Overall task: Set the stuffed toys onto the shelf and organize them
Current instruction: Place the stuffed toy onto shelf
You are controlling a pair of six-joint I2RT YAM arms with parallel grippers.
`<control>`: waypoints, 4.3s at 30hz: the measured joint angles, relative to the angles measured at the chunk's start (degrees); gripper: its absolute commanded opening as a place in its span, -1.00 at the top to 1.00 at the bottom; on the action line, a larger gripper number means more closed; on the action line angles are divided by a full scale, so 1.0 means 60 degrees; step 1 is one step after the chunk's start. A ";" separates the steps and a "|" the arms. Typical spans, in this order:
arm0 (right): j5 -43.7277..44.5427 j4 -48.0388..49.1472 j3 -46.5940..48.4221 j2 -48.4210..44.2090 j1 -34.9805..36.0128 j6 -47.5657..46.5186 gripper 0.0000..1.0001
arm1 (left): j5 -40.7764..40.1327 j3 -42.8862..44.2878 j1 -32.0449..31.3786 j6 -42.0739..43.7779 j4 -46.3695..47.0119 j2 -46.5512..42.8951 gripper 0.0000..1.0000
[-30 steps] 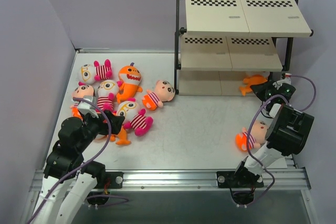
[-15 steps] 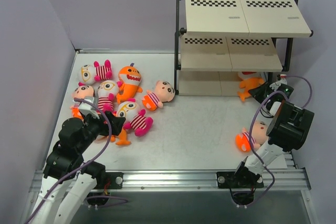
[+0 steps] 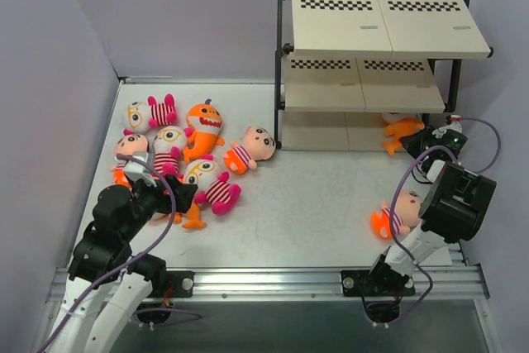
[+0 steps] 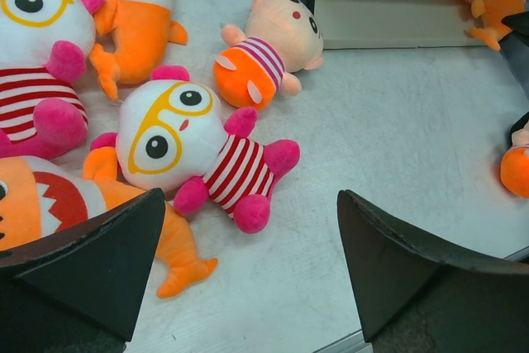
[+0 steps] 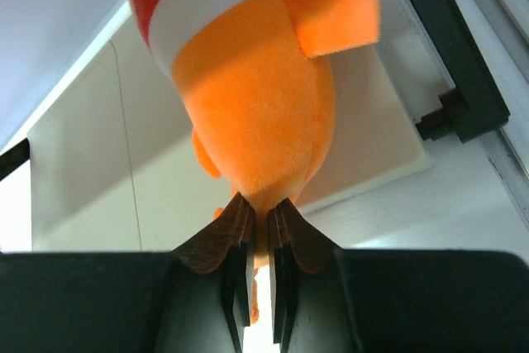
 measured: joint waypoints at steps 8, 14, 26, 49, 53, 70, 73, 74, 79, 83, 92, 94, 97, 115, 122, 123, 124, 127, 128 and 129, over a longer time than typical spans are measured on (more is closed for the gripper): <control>0.0018 0.0131 0.0295 0.0273 -0.0004 0.0095 0.83 | -0.0036 0.0000 -0.0007 0.0004 0.0000 0.0004 -0.88; 0.0135 -0.0117 0.0714 0.0535 -0.0004 -0.0098 0.69 | -0.0055 0.0000 -0.0007 0.0004 0.0000 0.0004 -0.87; 0.0539 -0.0503 0.1016 0.0554 -0.0004 -0.0222 0.24 | -0.0073 0.0000 -0.0007 0.0004 0.0000 0.0004 -0.88; 0.0506 0.0331 0.0018 0.0517 0.0015 0.0535 0.17 | -0.0073 0.0000 -0.0007 0.0004 0.0000 0.0000 -0.88; 0.0393 0.0678 -0.0102 0.0521 0.0018 0.0918 0.23 | -0.0073 0.0000 -0.0007 0.0004 0.0000 -0.0004 -0.88; 0.0171 0.1840 -0.0692 0.0517 0.0127 0.2302 0.39 | -0.0073 0.0000 -0.0007 0.0000 0.0000 -0.0011 -0.88; 0.0095 0.2014 -0.0827 0.0521 0.0146 0.2510 0.41 | -0.0073 0.0000 -0.0007 0.0000 0.0000 -0.0026 -0.88; 0.0073 0.2051 -0.0863 0.0521 0.0153 0.2565 0.42 | -0.0073 0.0000 -0.0007 0.0000 0.0000 -0.0029 -0.88; -0.0095 0.2237 -0.0940 0.0517 0.0160 0.2783 0.49 | -0.0073 0.0000 -0.0015 0.0000 0.0000 -0.0044 -0.88; -0.0226 0.2331 -0.0940 0.0517 0.0160 0.2860 0.57 | -0.0073 0.0000 -0.0022 0.0000 0.0000 -0.0084 -0.88; -0.0681 0.2047 -0.0801 0.0521 -0.0007 0.2663 0.95 | -0.0073 0.0000 -0.0026 0.0000 0.0000 -0.0095 -0.88; -0.0874 0.1694 -0.0565 0.0528 -0.0058 0.2401 1.00 | -0.0073 0.0000 -0.0026 0.0004 0.0000 -0.0095 -0.88; -0.1129 0.1421 -0.0310 0.0539 -0.0069 0.2106 1.00 | -0.0073 0.0000 -0.0026 0.0000 0.0000 -0.0095 -0.88; -0.1789 0.0517 -0.0036 0.0896 -0.0415 0.1013 1.00 | -0.0073 0.0000 -0.0026 0.0004 0.0000 -0.0095 -0.88; -0.1803 0.0514 0.0197 0.0976 -0.0433 0.1100 0.88 | -0.0073 0.0000 -0.0026 0.0000 -0.0004 -0.0087 -0.88; -0.1807 0.0579 0.0204 0.1027 -0.0433 0.1151 0.88 | -0.0073 0.0000 -0.0026 0.0000 0.0000 -0.0087 -0.88; -0.1818 0.0645 0.0208 0.1067 -0.0433 0.1217 0.88 | -0.0073 0.0000 -0.0026 0.0000 0.0000 -0.0084 -0.87; -0.1836 0.0903 0.0204 0.1195 -0.0433 0.1435 0.87 | -0.0073 0.0000 -0.0026 0.0004 0.0000 -0.0084 -0.88; -0.1836 0.0976 0.0204 0.1220 -0.0433 0.1512 0.86 | -0.0073 0.0000 -0.0026 0.0000 0.0000 -0.0084 -0.88; -0.1843 0.1031 0.0204 0.1228 -0.0430 0.1577 0.85 | -0.0073 0.0000 -0.0026 0.0000 0.0000 -0.0084 -0.88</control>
